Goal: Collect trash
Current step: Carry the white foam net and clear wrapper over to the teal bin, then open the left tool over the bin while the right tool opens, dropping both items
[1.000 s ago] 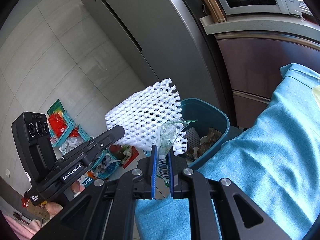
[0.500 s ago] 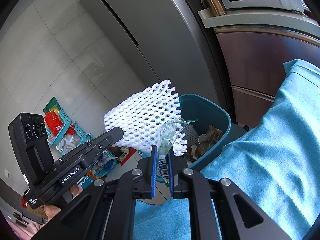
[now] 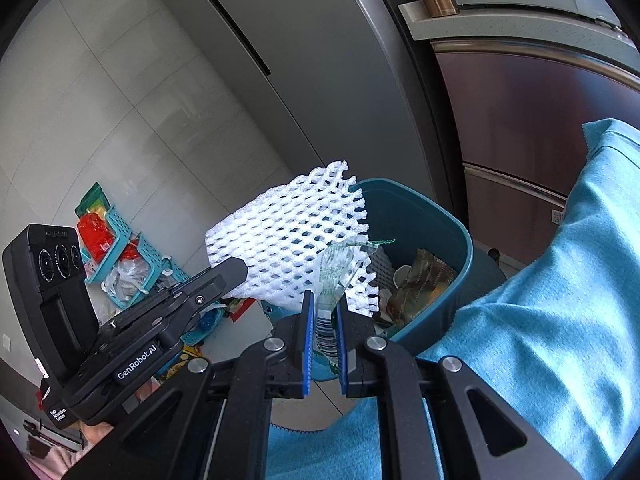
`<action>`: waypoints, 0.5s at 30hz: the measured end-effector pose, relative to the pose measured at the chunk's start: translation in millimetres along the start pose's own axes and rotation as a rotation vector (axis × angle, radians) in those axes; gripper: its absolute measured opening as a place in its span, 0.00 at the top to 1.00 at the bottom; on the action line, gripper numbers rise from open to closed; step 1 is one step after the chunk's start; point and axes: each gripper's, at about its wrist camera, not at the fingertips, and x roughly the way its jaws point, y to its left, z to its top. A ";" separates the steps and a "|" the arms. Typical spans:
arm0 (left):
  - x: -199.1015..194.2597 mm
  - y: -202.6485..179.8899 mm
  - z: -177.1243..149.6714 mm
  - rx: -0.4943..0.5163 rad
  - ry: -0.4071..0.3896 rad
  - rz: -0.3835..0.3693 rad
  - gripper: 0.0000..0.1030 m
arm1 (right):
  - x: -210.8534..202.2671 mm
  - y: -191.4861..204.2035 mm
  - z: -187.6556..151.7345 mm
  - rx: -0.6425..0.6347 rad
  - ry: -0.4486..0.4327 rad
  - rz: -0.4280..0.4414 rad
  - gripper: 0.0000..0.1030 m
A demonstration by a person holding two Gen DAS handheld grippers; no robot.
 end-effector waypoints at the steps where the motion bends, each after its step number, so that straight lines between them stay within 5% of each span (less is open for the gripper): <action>1: 1.7 1.1 -0.2 -0.003 0.003 0.001 0.93 | 1.7 0.3 0.2 0.000 0.004 -0.003 0.92; 15: 23.2 7.9 -3.5 -0.018 0.039 0.019 0.93 | 24.4 -0.6 1.9 0.015 0.060 -0.026 0.92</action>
